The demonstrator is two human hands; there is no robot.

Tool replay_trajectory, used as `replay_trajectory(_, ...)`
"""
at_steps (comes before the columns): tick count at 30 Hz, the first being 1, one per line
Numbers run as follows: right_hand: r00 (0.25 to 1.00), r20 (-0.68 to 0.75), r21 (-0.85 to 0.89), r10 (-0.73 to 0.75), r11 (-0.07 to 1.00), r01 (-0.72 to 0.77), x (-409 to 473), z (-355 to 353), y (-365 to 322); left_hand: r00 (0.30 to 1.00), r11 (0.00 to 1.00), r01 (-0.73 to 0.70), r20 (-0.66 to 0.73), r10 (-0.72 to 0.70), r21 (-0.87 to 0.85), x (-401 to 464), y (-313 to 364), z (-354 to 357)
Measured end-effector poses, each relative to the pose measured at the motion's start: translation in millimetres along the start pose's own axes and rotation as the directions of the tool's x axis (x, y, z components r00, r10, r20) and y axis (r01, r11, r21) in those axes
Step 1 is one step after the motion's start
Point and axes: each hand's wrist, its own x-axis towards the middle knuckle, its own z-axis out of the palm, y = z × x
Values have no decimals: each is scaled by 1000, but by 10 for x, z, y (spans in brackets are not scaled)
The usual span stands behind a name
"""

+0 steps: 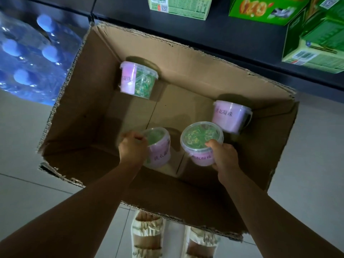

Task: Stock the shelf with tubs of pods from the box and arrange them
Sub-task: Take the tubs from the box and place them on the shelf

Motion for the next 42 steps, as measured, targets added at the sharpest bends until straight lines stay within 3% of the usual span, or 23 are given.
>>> replay_trajectory(2,1000,17,7,20,1000,-20,5,-3,10,973,970,229,18,-228,-80,-16,-26,73)
replay_trajectory(5,999,31,14,27,1000,-28,43,-6,54,858,808,512,219,-464,-291,-39,-79,200)
replay_trajectory(7,998,31,20,46,999,-46,67,-17,80,795,705,598,390,-464,-380,-46,-126,263)
replay_trajectory(13,990,57,86,130,987,-135,77,-53,103,690,590,696,606,-394,-409,-44,-59,221)
replay_trajectory(16,983,69,128,170,976,-178,-12,-90,46,705,578,686,601,-378,-441,-82,-12,195)
replay_trajectory(20,986,99,163,133,976,-148,-359,-267,-139,773,574,619,543,-327,-536,-310,192,-36)
replay_trajectory(22,989,105,190,103,974,-121,-625,-404,-294,815,629,553,511,-273,-547,-494,393,-261)
replay_trajectory(25,994,107,248,33,967,-59,-1117,-668,-635,865,643,478,446,-228,-598,-784,787,-699)
replay_trajectory(30,992,96,323,-87,945,52,-2130,-1284,-1351,929,704,286,369,-36,-650,-1469,1757,-1637)
replay_trajectory(36,967,95,468,-238,867,167,-3635,-2220,-2293,936,719,125,321,143,-684,-2402,3029,-2812)
replay_trajectory(42,943,-49,540,-328,786,301,-5097,-3203,-3057,896,728,-50,291,335,-684,-3412,4192,-3834)
